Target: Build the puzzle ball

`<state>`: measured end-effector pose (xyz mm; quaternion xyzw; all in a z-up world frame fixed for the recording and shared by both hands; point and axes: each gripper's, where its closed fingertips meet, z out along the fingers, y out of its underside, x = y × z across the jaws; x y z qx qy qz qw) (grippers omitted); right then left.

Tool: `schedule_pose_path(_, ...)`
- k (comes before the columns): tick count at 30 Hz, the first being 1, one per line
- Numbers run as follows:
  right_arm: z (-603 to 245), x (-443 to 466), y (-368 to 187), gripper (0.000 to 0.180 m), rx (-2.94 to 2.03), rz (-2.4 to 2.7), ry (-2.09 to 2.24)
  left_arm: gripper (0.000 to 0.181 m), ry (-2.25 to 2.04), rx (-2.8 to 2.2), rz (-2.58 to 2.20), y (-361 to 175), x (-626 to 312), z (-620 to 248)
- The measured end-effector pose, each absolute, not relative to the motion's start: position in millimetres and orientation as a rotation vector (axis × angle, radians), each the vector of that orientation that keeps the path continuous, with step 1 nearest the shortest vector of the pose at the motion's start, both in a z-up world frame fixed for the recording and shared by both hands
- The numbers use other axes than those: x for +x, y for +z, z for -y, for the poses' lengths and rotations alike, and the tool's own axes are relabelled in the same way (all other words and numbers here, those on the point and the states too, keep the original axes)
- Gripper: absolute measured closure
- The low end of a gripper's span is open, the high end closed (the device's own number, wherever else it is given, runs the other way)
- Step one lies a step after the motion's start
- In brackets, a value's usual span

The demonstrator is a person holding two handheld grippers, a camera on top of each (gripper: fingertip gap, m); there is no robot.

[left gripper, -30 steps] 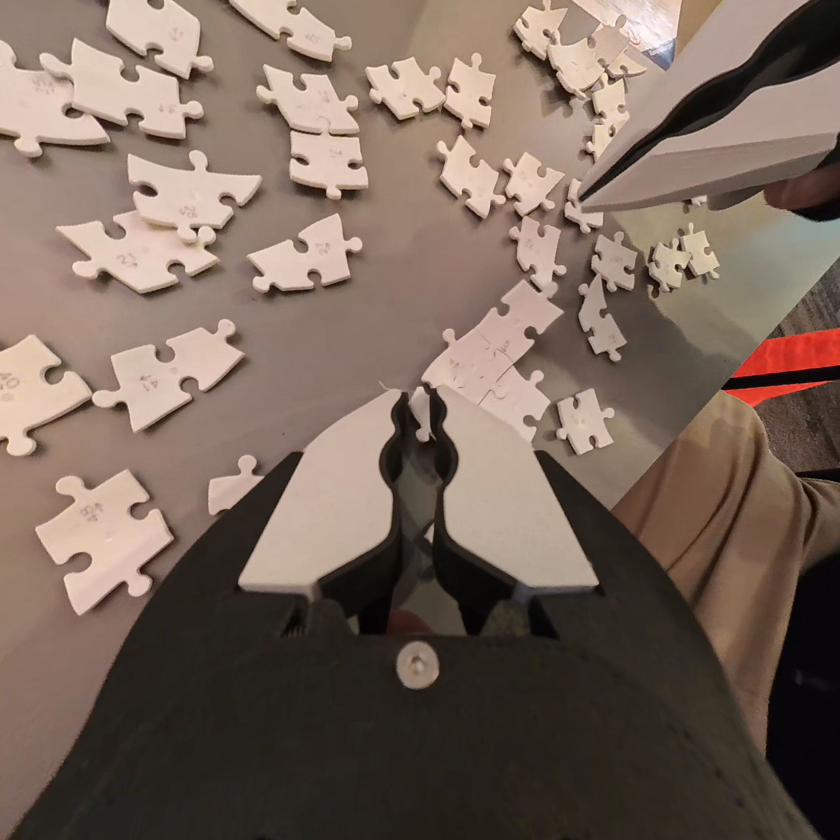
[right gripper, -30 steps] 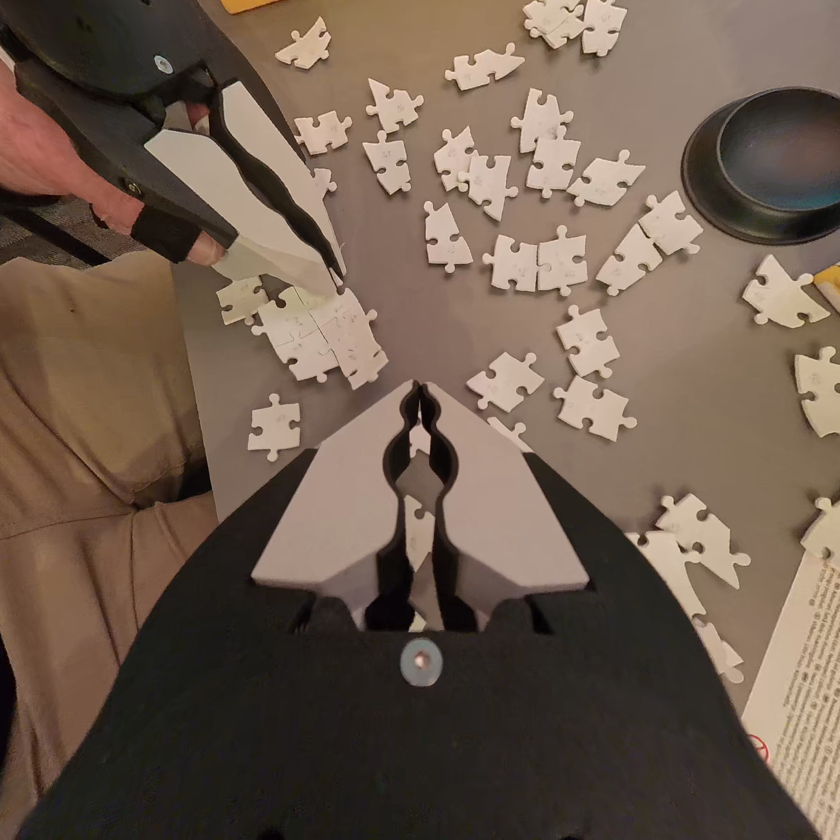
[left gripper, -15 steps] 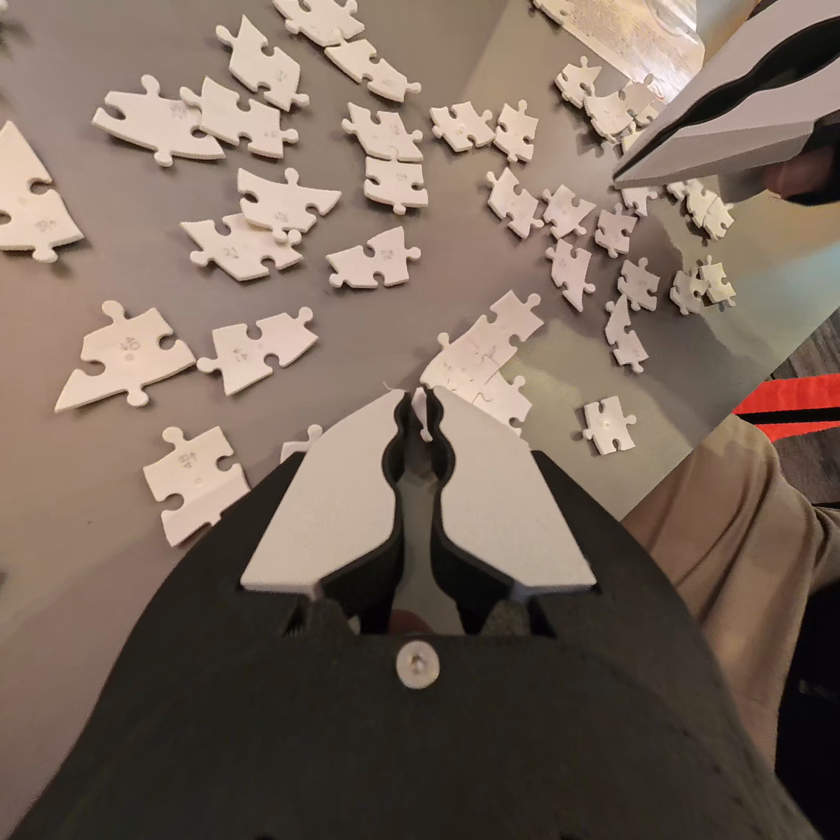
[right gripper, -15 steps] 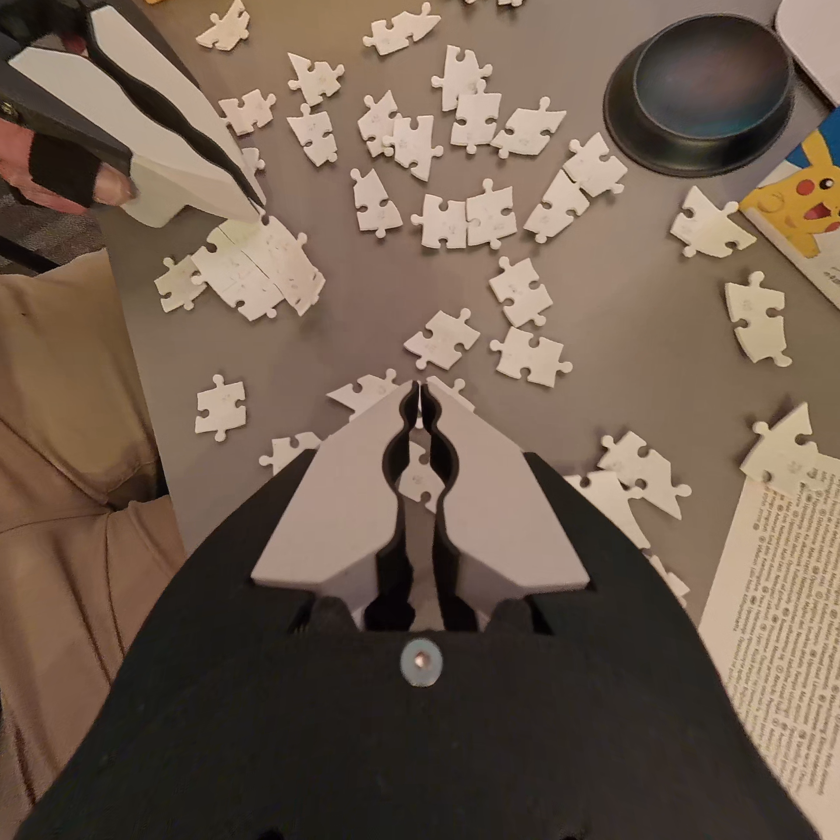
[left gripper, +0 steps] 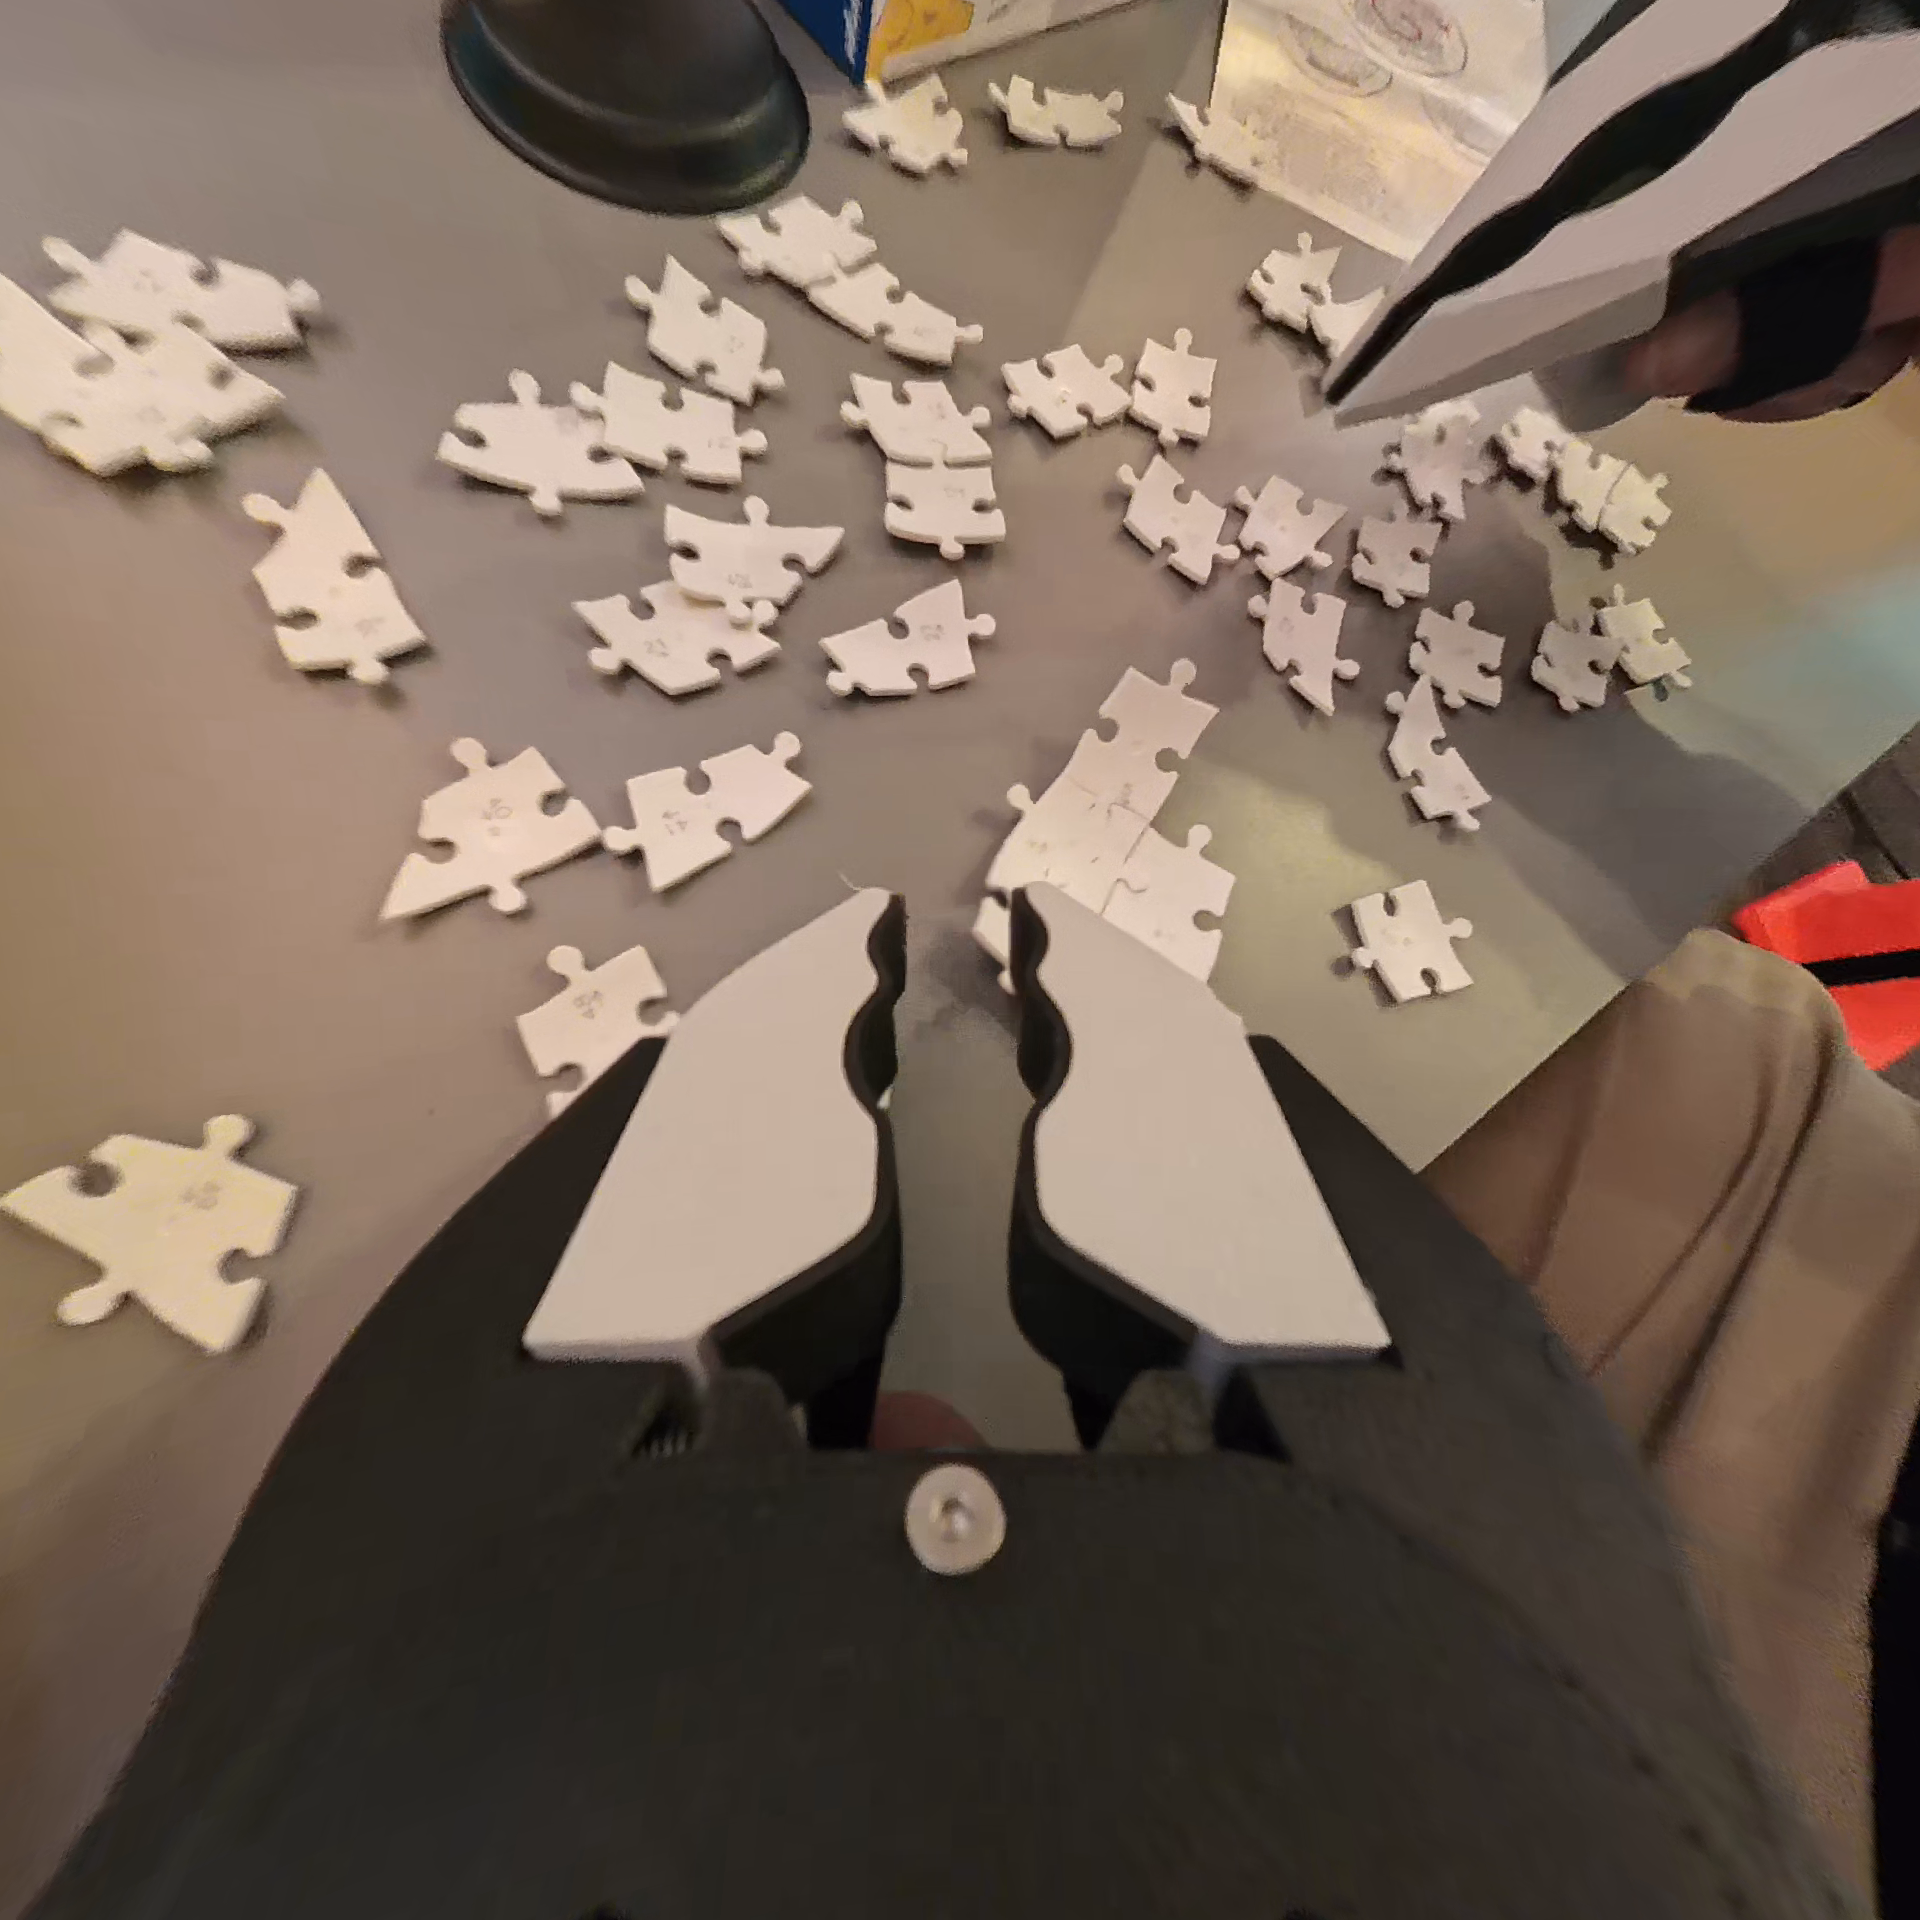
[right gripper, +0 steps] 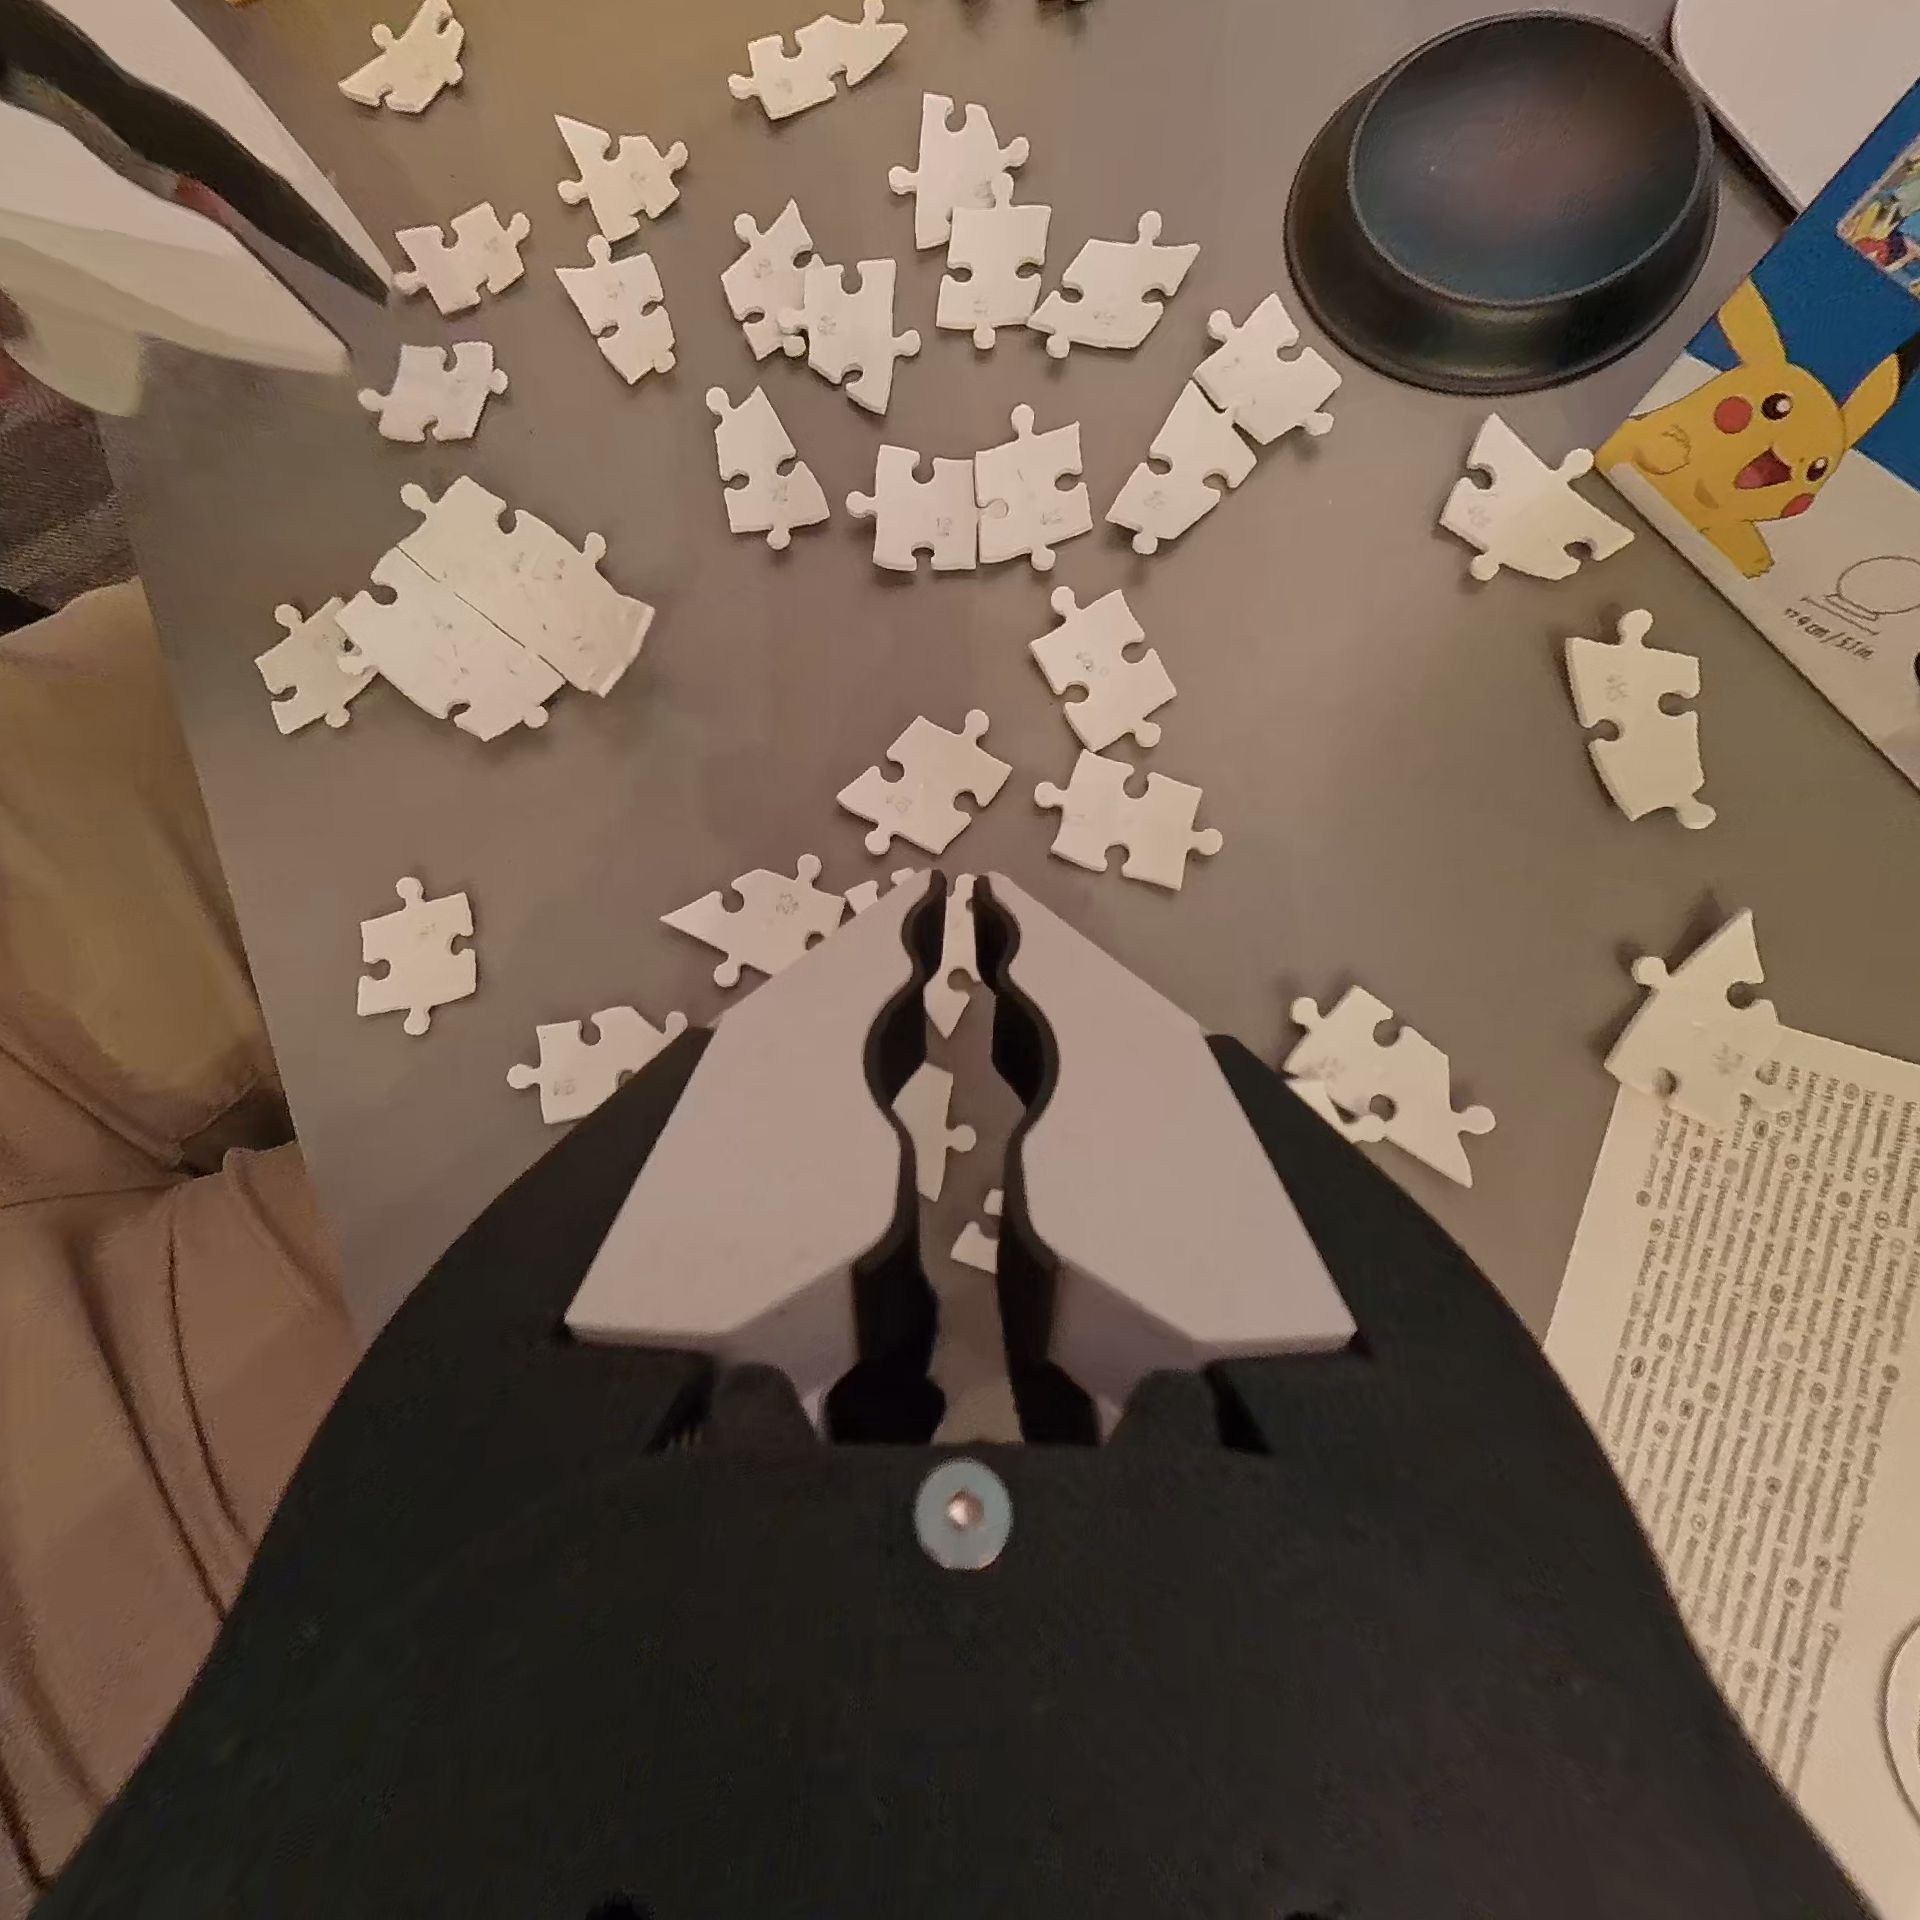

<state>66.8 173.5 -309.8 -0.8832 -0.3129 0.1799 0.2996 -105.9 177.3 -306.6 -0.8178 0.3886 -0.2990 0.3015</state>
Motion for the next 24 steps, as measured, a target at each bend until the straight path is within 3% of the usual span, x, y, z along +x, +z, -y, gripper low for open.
schedule_pose_path(1,-175,66,-310,0.176,-2.342,0.83,0.479,0.162,-0.793,-2.144,-1.014,-301,-109,-180)
schedule_pose_path(13,-166,34,-305,0.176,-2.287,1.003,0.609,0.164,-0.818,-2.08,-0.931,-297,-133,-189)
schedule_pose_path(24,-78,-27,-322,0.18,-2.204,1.61,0.819,0.164,-0.839,-2.098,-0.957,-308,-127,-185)
